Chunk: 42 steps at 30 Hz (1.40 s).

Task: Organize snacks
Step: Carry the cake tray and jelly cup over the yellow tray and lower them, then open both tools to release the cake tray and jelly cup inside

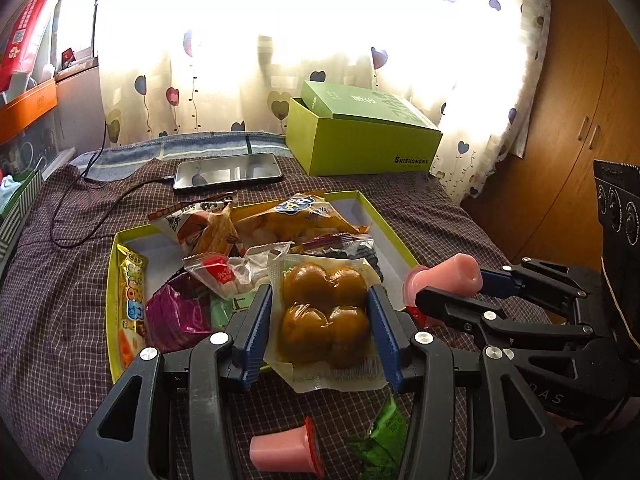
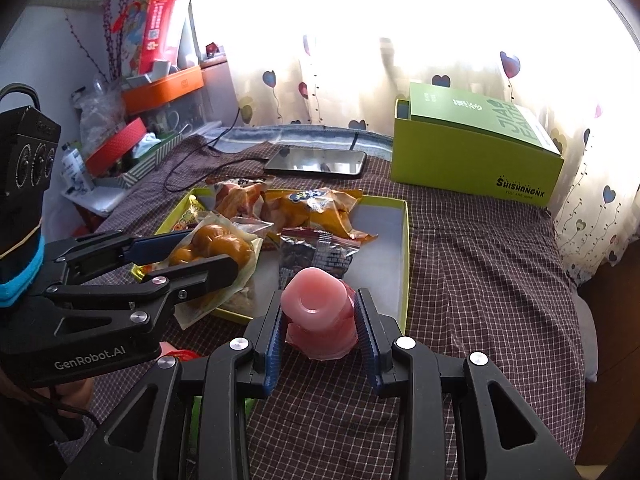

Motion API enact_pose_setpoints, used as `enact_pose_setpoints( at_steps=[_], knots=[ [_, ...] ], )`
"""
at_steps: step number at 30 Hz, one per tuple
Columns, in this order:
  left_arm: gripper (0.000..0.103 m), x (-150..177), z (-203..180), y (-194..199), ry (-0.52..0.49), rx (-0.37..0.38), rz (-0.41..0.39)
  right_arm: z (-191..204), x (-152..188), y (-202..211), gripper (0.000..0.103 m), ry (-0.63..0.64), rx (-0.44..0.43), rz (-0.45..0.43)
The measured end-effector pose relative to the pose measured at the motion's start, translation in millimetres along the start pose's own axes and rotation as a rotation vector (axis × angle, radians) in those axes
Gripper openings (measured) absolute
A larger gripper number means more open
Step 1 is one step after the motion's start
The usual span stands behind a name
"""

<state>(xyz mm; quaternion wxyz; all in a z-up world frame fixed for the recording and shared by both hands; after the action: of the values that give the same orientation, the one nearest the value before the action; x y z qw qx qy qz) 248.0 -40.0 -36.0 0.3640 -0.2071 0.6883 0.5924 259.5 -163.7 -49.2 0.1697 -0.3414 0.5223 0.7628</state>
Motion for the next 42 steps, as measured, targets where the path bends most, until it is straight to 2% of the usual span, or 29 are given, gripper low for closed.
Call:
enact_pose_setpoints(
  at_steps=[12, 22, 29, 33, 42],
  knots=[
    [0.049, -7.1, 1.2, -36.1, -0.015, 0.013, 0.038, -29.7, -29.4, -36.5, 0.032, -0.009, 0.06, 0.006],
    [0.049, -16.6, 10.4, -55.4, -0.039, -0.042, 0.036, -34.3, -42.9, -65.6, 0.031, 0.006, 0.07, 0.008],
    [0.05, -19.5, 16.7, -56.8, 0.004, -0.01, 0.017, -39.3, -54.7, -76.2, 0.029, 0.001, 0.074, -0.002],
    [0.055, -19.2, 15.2, -52.6, 0.006, -0.006, 0.0, -38.7, -58.5, -73.0, 0.029, -0.007, 0.056, -0.01],
    [0.055, -18.4, 20.3, -40.9, 0.026, -0.02, -0.021, -32.8, -48.9, -42.0, 0.029, -0.019, 0.041, -0.035]
  ],
)
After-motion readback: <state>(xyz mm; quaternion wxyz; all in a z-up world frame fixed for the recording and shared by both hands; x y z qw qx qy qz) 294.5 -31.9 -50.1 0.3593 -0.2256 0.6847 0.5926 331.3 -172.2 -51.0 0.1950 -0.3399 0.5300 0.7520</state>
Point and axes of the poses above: each gripper's, at about its wrist camera, not at the fingertips, and y roughly against the way its jaws point, z to its left, x to its underside, the point moved 9 cm from there along -y, roughly the way its jaws point, and after that the axes turned 11 degrees about -y, right-handed, at the moved point
